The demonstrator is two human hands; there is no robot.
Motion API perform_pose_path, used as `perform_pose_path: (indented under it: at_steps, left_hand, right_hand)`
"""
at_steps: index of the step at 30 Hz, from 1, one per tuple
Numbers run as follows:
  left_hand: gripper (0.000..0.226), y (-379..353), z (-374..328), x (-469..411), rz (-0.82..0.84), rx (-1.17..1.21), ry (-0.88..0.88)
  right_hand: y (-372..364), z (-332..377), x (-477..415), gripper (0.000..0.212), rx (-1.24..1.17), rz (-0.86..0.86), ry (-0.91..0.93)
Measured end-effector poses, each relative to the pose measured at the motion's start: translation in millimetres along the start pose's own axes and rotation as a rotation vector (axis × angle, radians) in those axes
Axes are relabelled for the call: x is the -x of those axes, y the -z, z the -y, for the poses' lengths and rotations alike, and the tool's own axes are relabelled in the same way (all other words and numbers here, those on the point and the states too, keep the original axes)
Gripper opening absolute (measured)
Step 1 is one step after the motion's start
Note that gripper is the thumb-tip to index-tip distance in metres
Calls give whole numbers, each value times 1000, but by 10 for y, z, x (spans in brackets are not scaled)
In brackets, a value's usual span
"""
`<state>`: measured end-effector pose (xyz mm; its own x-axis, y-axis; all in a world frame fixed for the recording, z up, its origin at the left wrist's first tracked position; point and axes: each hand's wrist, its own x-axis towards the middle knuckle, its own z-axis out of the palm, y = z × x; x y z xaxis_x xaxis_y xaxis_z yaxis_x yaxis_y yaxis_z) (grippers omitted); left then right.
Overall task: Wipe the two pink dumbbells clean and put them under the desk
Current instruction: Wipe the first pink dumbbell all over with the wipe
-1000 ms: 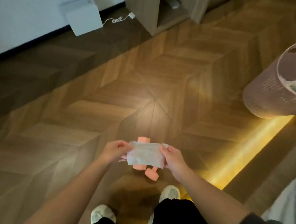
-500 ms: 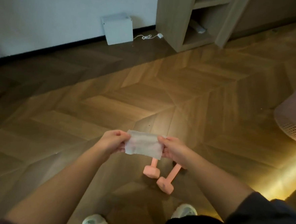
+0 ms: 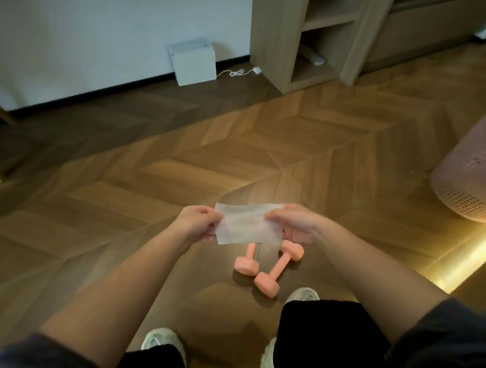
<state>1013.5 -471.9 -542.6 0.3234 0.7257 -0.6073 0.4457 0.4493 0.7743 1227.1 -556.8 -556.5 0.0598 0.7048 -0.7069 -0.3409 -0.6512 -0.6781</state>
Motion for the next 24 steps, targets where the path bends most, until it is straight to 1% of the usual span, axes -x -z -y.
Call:
perform_pose_path:
  at_steps: [2,5,8,11,14,15,17,21,24]
  left_hand:
    - [17,-209,69,-334,19,-4,20]
    - [12,-491,244,-883,56,5,74]
    - [19,-667,534,-1458,54,-57,131]
    - [26,-755,931,-1987,-7,-155,200]
    - [13,-864,1295,-2398,-20,-250,280]
    - [12,-916,1351,-2470,0,-259,307]
    - [11,-1044,1408,-2560,68,-262,329]
    - [27,-1303,1502,-2694,172,-261,302]
    - [34,-1473,1571,-2753,185,-268,291]
  right_hand:
    - [264,-58,-225,34,-38,-28,-24]
    - [647,-177,-600,33,-88,-139,-55]
    - [926,-300,-967,27,-81,-269,-84]
    - [1086,-444,-1351,23,-82,-329,-115]
    - [1151,-585,-1730,16,-71,-370,-147]
    - [1158,-627,-1835,17,-55,-383,-156]
    - [1166,-704,-2016,29,-24,-394,-175]
    - [1154,-756,-2208,38,-15,-378,-193]
    - [1150,-752,-2258,43,-27,-378,-179]
